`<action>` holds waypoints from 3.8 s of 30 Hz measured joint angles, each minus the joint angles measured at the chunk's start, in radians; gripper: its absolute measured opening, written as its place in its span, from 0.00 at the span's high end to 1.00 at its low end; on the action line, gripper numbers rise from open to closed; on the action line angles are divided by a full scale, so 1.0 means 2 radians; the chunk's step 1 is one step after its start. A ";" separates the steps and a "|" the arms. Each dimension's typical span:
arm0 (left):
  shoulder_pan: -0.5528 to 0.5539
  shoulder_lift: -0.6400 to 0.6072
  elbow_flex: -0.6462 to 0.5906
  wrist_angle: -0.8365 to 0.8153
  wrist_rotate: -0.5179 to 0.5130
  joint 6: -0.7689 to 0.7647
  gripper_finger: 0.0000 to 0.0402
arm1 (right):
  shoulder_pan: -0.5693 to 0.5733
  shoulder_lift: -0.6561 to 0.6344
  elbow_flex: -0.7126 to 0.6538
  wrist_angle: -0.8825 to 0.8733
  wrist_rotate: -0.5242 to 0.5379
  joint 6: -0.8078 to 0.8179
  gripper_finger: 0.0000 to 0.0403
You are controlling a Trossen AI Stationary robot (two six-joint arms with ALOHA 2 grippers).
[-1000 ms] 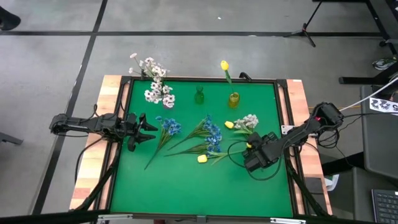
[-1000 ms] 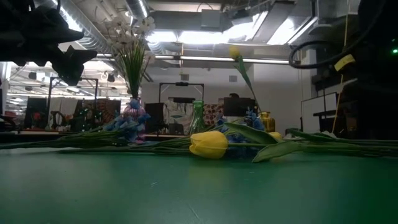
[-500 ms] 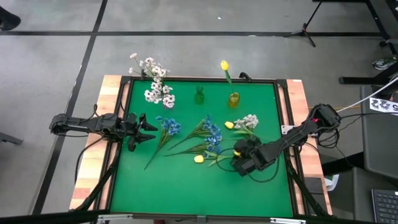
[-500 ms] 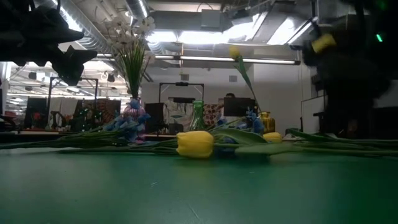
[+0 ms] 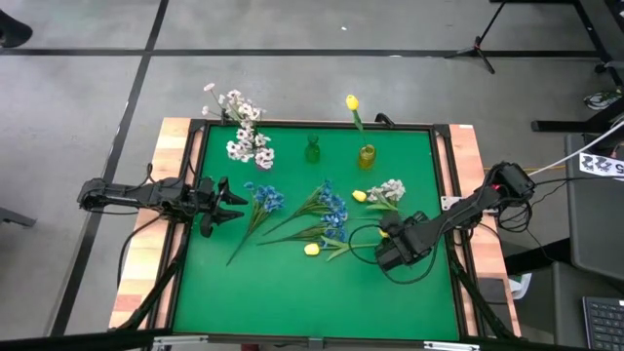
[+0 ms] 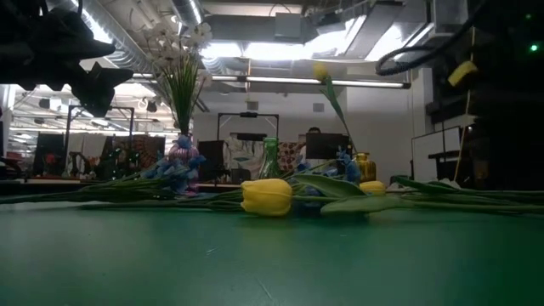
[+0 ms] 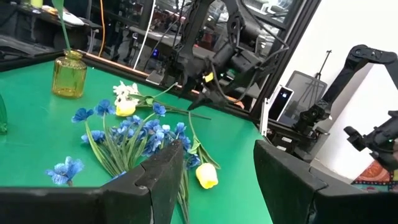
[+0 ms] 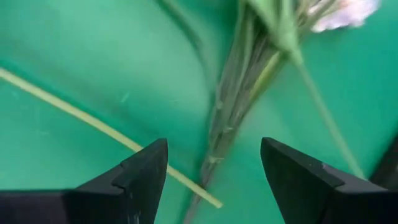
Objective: Sort flowers into vase by color
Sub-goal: Put the white flower into the violet vase
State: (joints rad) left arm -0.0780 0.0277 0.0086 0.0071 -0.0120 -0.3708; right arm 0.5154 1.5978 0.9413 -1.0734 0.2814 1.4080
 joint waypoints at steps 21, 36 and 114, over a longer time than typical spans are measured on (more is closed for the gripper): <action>0.000 0.000 0.000 0.000 0.000 0.003 0.52 | -0.028 -0.045 -0.097 0.091 -0.043 -0.034 0.44; 0.000 0.000 0.000 0.000 0.000 0.003 0.52 | -0.055 -0.047 -0.116 0.155 -0.072 -0.084 0.94; 0.000 0.000 0.000 0.002 -0.009 0.003 0.52 | -0.122 -0.050 0.266 0.142 0.518 -0.649 0.99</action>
State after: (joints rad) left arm -0.0776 0.0277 0.0086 0.0113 -0.0299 -0.3653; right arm 0.2711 1.4980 1.4726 -0.7895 1.3180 0.1109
